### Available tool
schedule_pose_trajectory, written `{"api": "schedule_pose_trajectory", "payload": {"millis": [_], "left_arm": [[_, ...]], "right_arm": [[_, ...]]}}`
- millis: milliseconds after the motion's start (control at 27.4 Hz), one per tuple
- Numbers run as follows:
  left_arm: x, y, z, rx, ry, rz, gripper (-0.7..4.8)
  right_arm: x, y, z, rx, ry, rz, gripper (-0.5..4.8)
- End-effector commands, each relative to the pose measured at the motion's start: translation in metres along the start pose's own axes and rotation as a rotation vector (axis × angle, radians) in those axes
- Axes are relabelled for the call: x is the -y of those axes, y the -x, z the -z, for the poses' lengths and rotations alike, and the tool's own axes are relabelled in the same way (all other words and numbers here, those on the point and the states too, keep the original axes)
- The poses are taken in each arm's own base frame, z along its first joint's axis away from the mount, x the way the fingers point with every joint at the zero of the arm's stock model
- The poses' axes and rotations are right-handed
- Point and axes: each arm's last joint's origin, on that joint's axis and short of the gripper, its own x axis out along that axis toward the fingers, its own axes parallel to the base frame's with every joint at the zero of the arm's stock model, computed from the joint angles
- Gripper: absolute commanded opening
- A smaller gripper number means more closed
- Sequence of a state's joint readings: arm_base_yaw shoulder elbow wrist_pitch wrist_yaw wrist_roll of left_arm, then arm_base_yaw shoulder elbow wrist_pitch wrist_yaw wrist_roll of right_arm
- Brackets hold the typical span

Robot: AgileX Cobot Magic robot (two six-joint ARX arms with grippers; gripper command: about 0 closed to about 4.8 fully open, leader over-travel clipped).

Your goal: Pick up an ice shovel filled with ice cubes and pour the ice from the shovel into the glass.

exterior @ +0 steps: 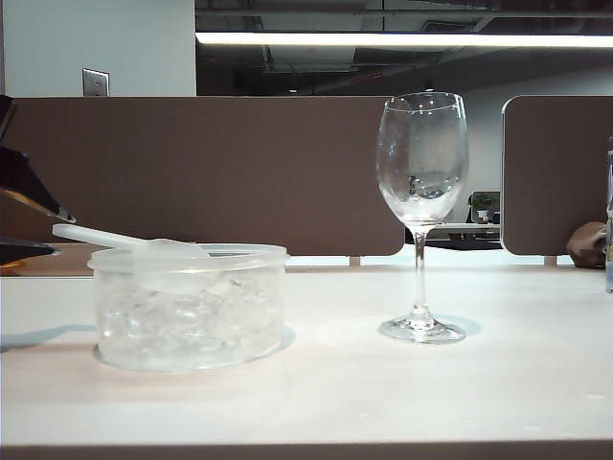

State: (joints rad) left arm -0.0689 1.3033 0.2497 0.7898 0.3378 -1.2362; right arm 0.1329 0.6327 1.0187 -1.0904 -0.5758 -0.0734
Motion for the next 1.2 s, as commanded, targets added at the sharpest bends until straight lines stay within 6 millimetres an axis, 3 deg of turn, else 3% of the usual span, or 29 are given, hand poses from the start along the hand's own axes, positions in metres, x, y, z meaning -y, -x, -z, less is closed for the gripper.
{"api": "schedule_pose_trajectory", "payload": {"millis": [37,1205], "left_arm": [[0.003,0.0,0.0,0.005,-0.006,0.022,1.52],[0.005,-0.013,0.006,-0.023,-0.004,0.046,1.33]], "right_arm": [[-0.001,0.001,-0.002,0.015,0.016,-0.002,-0.05],[-0.001,0.001,-0.002,0.014,0.016,-0.002,-0.05]]}}
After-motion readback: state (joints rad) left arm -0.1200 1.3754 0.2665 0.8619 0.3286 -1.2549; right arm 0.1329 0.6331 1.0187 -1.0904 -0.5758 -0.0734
